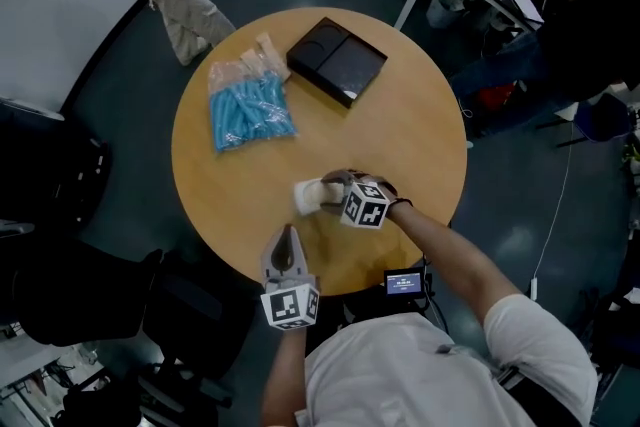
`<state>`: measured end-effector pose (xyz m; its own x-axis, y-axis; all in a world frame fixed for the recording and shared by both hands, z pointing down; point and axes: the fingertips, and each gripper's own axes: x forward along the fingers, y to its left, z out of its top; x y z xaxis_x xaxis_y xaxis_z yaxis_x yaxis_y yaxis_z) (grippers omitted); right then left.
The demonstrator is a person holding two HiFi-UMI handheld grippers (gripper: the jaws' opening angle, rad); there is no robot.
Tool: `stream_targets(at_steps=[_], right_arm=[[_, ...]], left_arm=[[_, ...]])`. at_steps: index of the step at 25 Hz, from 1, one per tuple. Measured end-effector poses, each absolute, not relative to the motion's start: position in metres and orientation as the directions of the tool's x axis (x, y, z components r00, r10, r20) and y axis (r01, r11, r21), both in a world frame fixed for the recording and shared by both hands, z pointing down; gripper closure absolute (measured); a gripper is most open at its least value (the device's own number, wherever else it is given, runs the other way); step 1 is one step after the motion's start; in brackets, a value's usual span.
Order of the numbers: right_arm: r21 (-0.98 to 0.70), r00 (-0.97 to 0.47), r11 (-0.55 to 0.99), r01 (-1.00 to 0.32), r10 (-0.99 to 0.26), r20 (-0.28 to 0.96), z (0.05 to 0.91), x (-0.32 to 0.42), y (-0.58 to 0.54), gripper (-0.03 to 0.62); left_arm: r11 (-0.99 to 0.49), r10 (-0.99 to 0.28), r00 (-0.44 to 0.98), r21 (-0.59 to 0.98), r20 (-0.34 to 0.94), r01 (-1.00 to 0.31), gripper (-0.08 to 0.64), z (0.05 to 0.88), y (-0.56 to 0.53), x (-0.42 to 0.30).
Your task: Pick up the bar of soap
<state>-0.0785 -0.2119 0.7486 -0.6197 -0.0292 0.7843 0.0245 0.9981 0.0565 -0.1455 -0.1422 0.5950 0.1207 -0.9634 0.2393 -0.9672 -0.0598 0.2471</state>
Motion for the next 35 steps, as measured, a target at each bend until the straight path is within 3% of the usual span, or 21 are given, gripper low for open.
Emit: stream_targets(at_steps=[3,7,14,35], right_arm=[[0.021,-0.73,0.988,-0.155,-0.129,0.671,0.712,-0.065,-0.216,0.342],[-0.072,-0.831,0.901,-0.429,-0.362,0.422,0.638,-0.034,-0.213,0.342],[-0.149,-0.681,0.665,-0.732,-0.718,0.143,0.532,0.03,-0.171,0.342],[-0.219,-0.672,0.642,-0.735,-0.733,0.108,0.526,0.039,-0.137,0.341]], left_arm=[[-0.062,-0.966,0.12,0.245,0.23,-0.968,0.554,0.588,-0.14,-0.142],[-0.073,-0.972,0.121,0.234,0.2,-0.97,0.554,0.569,-0.135,-0.133],[-0.071,-0.982,0.104,0.2,0.156,-0.977,0.554,0.53,-0.121,-0.11],[-0.103,-0.985,0.131,0.223,0.114,-0.969,0.554,0.52,-0.105,-0.096]])
